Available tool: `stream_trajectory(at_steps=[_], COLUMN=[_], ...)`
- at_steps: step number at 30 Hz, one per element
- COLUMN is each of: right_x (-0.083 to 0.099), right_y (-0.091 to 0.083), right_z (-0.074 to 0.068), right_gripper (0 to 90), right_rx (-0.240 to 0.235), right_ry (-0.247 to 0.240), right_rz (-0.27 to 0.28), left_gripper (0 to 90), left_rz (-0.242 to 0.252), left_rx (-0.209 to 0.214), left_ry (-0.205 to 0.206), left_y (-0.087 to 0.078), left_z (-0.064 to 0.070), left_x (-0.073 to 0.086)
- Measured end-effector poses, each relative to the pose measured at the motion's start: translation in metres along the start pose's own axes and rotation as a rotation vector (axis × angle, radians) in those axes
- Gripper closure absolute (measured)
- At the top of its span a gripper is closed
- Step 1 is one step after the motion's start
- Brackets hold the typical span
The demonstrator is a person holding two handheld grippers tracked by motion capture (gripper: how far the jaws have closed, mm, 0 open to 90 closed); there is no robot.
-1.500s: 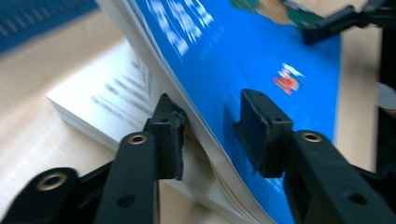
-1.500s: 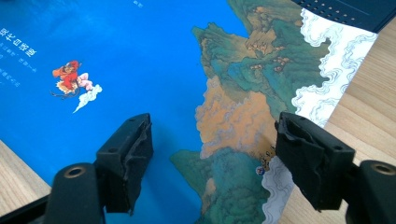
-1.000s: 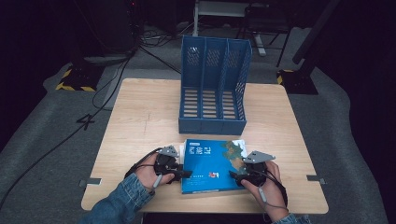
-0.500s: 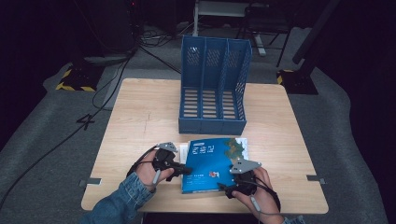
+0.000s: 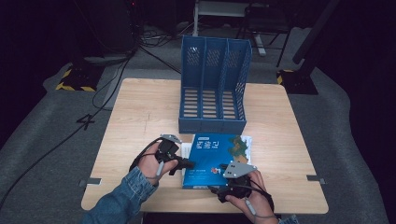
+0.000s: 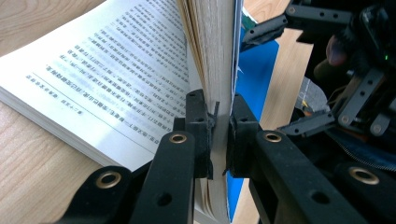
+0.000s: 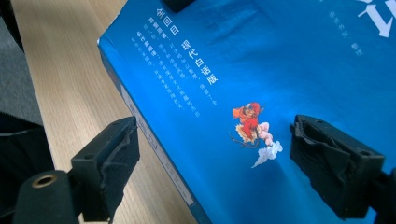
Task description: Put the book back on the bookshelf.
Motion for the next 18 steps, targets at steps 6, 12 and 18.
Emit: stream_trajectory(at_steps=[6,12,18], right_x=[-0.006,-0.008,-0.006], right_y=[-0.001,0.004,0.006], right_z=[-0.001,-0.006,-0.007], right_gripper=[16.6,16.3,15.9], right_rx=[0.013,0.035,0.058], right_ry=[-0.023,-0.039,-0.061], right_rz=[0.010,-0.012,-0.026], left_gripper=[82.3,82.3,82.3], left_rz=[-0.025,-0.041,-0.047], left_rx=[-0.047,-0.068,-0.067], left_ry=[0.003,0.016,0.018], left_y=[-0.006,-0.008,-0.008], left_z=[0.012,0.015,0.014], left_x=[-0.015,-0.024,-0.027])
Point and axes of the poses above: each handheld gripper's, and its own axes: y roughly forward along the jaws, x roughly out of its underside, z roughly to its right, the point moved 1 cm from there along y, roughly forward along the jaws, and after that the axes turned 12 degrees about -x, right-handed, at the moved point
